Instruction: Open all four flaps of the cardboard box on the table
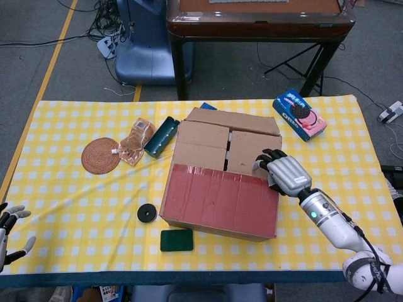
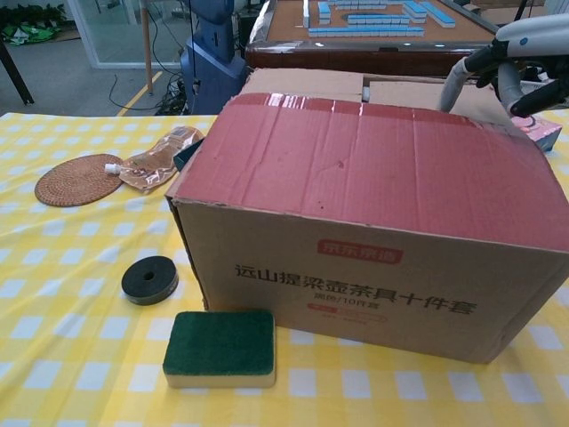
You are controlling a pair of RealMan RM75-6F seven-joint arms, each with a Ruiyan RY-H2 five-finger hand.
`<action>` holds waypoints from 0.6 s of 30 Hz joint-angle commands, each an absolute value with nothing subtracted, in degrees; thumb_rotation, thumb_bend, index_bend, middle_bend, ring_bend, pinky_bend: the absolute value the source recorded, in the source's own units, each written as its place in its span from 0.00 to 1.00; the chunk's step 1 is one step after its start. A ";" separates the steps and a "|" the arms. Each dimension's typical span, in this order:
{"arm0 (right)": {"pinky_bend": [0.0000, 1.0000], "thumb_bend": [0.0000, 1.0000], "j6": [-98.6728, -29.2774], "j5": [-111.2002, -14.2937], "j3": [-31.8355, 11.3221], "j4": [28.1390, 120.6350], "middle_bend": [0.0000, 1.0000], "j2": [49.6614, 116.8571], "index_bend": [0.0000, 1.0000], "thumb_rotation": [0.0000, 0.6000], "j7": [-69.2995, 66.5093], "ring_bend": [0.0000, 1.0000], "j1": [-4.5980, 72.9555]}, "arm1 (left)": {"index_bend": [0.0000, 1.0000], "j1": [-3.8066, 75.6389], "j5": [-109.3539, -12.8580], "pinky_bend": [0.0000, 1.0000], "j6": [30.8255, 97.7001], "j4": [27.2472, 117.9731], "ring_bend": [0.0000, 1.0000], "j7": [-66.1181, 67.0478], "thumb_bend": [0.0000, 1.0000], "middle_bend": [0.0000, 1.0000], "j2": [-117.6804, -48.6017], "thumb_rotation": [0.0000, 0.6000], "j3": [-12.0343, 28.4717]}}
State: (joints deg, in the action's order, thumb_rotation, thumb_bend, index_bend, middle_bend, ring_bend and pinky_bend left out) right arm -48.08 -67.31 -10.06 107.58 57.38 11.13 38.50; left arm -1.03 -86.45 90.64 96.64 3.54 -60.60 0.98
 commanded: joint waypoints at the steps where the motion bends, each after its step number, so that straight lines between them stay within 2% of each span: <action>1: 0.13 1.00 -47.92 -67.72 -9.86 107.74 0.24 57.60 0.33 1.00 10.61 0.10 38.69 | 0.38 -1.10 -86.38 0.00 90.58 96.42 0.11 3.27 0.28 0.25 -60.69 1.00 0.96; 18: 0.13 1.00 -50.95 -71.78 -9.86 112.18 0.26 53.81 0.37 1.00 2.78 0.10 36.35 | 0.38 -1.12 -86.42 0.00 90.68 96.37 0.11 3.37 0.28 0.25 -60.68 1.00 1.24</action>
